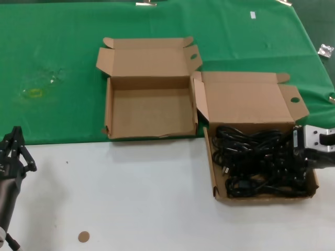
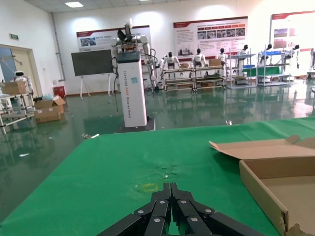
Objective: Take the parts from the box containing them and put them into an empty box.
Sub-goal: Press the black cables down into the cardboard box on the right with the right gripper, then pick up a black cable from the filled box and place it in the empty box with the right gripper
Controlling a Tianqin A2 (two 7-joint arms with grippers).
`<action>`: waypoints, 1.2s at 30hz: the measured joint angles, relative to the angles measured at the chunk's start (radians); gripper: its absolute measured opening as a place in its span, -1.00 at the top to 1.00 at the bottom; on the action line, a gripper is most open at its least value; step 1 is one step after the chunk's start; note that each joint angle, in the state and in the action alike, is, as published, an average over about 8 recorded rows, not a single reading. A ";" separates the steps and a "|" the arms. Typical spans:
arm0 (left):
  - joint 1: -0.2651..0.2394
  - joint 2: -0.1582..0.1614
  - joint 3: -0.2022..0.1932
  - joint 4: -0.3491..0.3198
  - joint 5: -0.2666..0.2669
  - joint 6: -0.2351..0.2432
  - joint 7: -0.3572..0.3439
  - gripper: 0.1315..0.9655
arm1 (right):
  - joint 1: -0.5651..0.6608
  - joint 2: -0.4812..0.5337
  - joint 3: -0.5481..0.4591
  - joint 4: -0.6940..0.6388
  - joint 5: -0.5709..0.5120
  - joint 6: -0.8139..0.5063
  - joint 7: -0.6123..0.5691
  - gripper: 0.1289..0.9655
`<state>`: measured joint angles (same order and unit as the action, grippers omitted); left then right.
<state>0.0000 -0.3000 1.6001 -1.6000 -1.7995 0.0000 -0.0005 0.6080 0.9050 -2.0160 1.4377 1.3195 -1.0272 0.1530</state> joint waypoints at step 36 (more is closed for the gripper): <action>0.000 0.000 0.000 0.000 0.000 0.000 0.000 0.95 | 0.360 -0.265 -0.073 -0.018 -0.140 -0.097 0.124 0.92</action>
<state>0.0000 -0.3000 1.6001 -1.6000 -1.7997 0.0000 -0.0003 0.9682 0.6402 -2.0894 1.4195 1.1793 -1.1239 0.2765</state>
